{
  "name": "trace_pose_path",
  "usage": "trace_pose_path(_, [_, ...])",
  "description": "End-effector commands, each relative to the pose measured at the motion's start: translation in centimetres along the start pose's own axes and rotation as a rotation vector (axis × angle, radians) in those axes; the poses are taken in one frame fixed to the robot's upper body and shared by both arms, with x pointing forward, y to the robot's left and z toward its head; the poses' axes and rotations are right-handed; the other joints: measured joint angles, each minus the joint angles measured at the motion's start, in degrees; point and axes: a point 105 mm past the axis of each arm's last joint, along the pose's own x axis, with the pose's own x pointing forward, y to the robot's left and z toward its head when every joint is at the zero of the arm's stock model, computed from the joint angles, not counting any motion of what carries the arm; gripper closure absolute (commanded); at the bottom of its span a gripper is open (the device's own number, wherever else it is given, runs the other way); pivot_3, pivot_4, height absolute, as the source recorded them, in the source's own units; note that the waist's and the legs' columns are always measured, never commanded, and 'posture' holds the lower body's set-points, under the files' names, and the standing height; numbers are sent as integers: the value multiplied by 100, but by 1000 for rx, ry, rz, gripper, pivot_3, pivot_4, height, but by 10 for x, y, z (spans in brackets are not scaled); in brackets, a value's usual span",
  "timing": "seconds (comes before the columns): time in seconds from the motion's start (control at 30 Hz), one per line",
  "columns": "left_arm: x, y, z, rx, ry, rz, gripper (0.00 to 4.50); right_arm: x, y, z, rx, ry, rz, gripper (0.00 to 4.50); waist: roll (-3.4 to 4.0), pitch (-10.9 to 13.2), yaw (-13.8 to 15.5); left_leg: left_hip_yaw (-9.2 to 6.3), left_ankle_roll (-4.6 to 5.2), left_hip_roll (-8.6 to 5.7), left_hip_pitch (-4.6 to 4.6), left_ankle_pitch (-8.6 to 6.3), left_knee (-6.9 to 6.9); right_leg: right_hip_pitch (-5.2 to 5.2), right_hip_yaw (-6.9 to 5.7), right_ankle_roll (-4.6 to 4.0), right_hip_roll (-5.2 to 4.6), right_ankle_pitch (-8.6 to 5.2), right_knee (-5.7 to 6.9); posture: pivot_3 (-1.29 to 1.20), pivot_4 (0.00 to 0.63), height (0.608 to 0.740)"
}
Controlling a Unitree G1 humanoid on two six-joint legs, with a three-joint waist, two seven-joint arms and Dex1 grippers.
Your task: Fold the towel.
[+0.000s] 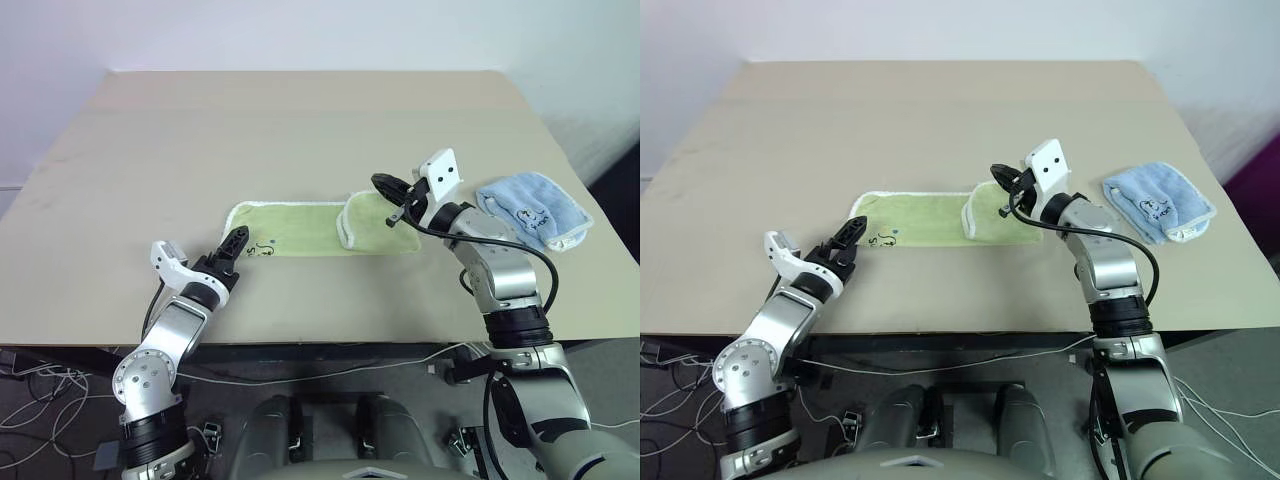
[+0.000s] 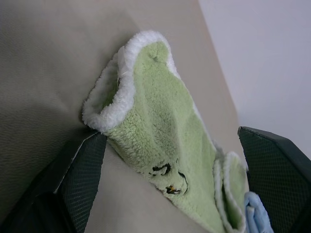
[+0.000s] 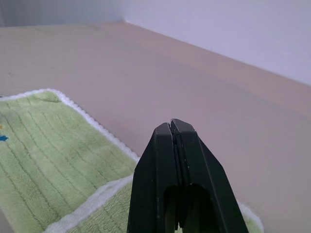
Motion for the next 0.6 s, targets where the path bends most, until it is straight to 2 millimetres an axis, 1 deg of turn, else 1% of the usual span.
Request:
trace_pose_path(0.03, [7,14,-8,-37,27,70,175,-3,0,16,-23,-55,-11,4492,3,-2,35,0,0,0,0,0,0,0,0,-1,0,0,0,0,150,740])
trace_pose_path(0.1, [8,13,-7,-42,22,64,558,-4,2,15,-20,-54,-9,4500,3,-2,40,0,-5,-1,0,-4,1,1,0,-1,0,0,0,0,150,740])
trace_pose_path(0.23, [7,11,-2,-50,2,52,1985,-4,4,12,-17,-45,-11,4500,2,-1,34,0,-4,-2,-1,-3,2,-1,0,-1,-1,0,0,0,150,740])
trace_pose_path(0.27, [6,11,0,-54,-6,50,2279,-4,5,11,-15,-42,-11,4500,2,-1,31,0,-3,-1,-2,-3,2,-1,0,-1,0,0,-1,0,150,740])
trace_pose_path(0.33, [6,11,1,-59,-14,48,3031,-4,6,10,-13,-40,-12,4500,1,0,24,0,1,-1,-4,0,2,-3,0,-1,0,0,-2,0,150,740])
trace_pose_path(0.47, [5,9,6,-76,-36,39,4341,-5,7,7,-8,-31,-10,4500,2,-1,23,0,1,0,-5,0,1,-4,0,-1,1,0,-4,0,150,740])
trace_pose_path(0.5, [4,9,7,-77,-38,38,4466,-5,8,6,-7,-30,-10,4500,2,-1,21,1,1,1,-5,0,1,-4,0,-1,1,0,-3,0,150,740])
trace_pose_path(0.6, [3,6,12,-77,-49,31,4466,-5,8,5,-5,-26,-9,4500,1,0,10,0,-6,3,-5,-5,1,-6,0,-1,3,0,-3,0,150,740])
